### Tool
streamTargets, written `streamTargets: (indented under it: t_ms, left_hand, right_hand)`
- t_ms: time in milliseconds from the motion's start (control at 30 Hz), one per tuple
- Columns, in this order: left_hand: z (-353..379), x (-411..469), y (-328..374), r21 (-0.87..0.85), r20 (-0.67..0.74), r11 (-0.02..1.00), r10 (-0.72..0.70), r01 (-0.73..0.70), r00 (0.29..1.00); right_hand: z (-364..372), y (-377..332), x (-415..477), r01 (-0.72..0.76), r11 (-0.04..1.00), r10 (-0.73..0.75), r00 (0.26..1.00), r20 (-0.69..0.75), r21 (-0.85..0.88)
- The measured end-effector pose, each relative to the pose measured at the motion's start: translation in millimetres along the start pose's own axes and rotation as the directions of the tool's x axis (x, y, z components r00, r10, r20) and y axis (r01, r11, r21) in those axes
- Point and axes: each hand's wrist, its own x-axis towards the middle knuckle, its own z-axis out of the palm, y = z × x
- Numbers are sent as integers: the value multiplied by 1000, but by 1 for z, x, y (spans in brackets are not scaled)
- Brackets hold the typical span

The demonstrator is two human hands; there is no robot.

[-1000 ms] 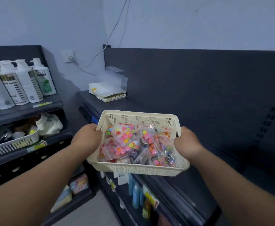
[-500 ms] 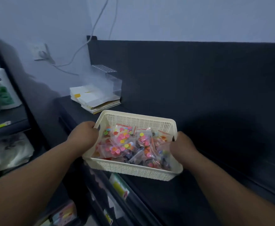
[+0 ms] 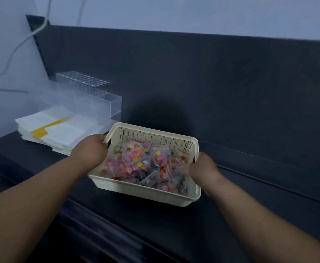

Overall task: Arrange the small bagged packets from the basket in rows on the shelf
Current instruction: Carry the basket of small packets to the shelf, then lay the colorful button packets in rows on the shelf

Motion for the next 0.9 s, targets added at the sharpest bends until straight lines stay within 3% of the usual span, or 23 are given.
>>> streamTargets:
  t_ms: [300, 600, 667, 767, 833, 900]
  left_hand:
    - [12, 39, -15, -44, 62, 995, 89, -86, 994]
    - [16, 60, -21, 64, 72, 994, 83, -87, 994]
    - [14, 54, -16, 145, -2, 978, 151, -149, 989]
    - [12, 48, 1, 293, -80, 890, 388, -350, 918]
    - [14, 47, 17, 114, 30, 899, 422, -422, 906]
    - [20, 47, 26, -22, 187, 926, 374, -377, 908]
  right_hand:
    - [30, -4, 25, -102, 995, 101, 993, -61, -20]
    - [38, -12, 27, -94, 995, 95, 995, -17, 40]
    - [35, -14, 24, -85, 996, 85, 996, -36, 3]
    - [33, -26, 19, 95, 949, -164, 963, -214, -300]
    - [37, -41, 12, 254, 891, -360, 900, -246, -376]
    - [44, -55, 9, 362, 863, -442, 879, -179, -352]
